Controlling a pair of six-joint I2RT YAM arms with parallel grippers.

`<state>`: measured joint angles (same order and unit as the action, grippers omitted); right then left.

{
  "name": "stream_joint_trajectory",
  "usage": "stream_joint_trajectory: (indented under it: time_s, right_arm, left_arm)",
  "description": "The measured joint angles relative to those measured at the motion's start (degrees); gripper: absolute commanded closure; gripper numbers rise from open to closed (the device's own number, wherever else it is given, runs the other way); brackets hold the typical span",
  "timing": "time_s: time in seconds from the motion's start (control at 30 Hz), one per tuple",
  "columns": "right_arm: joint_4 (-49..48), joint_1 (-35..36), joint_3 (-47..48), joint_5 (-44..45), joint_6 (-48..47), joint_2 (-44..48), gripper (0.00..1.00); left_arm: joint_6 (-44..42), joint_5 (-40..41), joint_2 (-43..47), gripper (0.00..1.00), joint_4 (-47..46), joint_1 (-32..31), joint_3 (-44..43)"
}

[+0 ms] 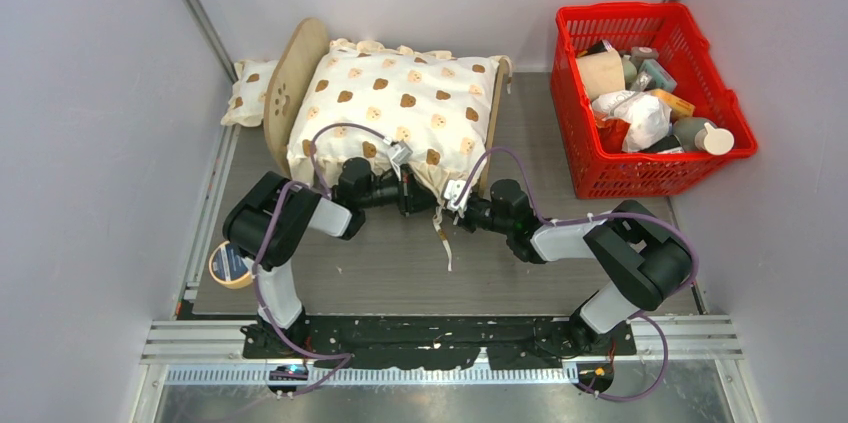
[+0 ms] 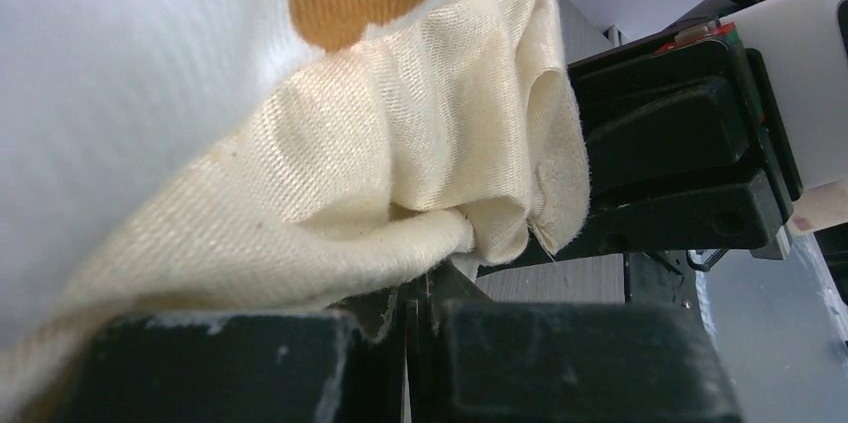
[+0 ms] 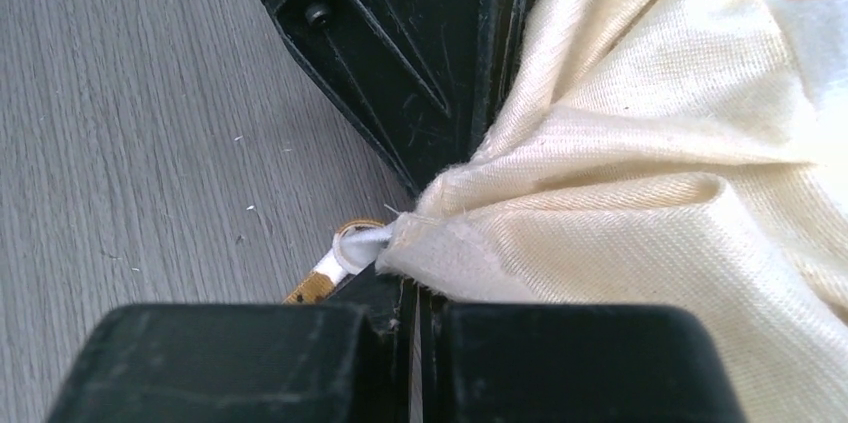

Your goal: Set up the pet bed

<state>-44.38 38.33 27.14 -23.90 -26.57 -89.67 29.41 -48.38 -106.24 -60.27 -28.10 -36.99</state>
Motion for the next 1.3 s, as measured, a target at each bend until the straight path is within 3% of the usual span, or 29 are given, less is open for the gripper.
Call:
stream_joint_trajectory:
  time_s: [0.1,0.3,0.63,0.93,1.3]
  right_arm:
    - [0.17,-0.04,0.0,0.33,1.01,0.0,0.78]
    - [3.58,-0.04,0.9,3.67,6.03,1.09,0.65]
    - [8.28,0.28,-0.96,6.73,20.59,8.48,0.62]
    - [13.07,8.52,-3.32,17.88,36.11,11.34,0.61]
    - [13.73,13.68,-1.01,29.38,43.93,1.4,0.59]
  left_arm:
    - [0.74,0.94,0.09,1.0,-0.31,-0.02,0.72]
    - [2.05,6.43,2.64,1.0,2.1,-0.09,3.56]
    - [3.19,15.23,8.48,1.0,5.99,-0.09,6.16]
    - [4.98,21.22,10.36,1.0,6.82,-0.09,8.7]
    - [7.13,23.82,10.91,1.0,7.08,-0.09,9.09]
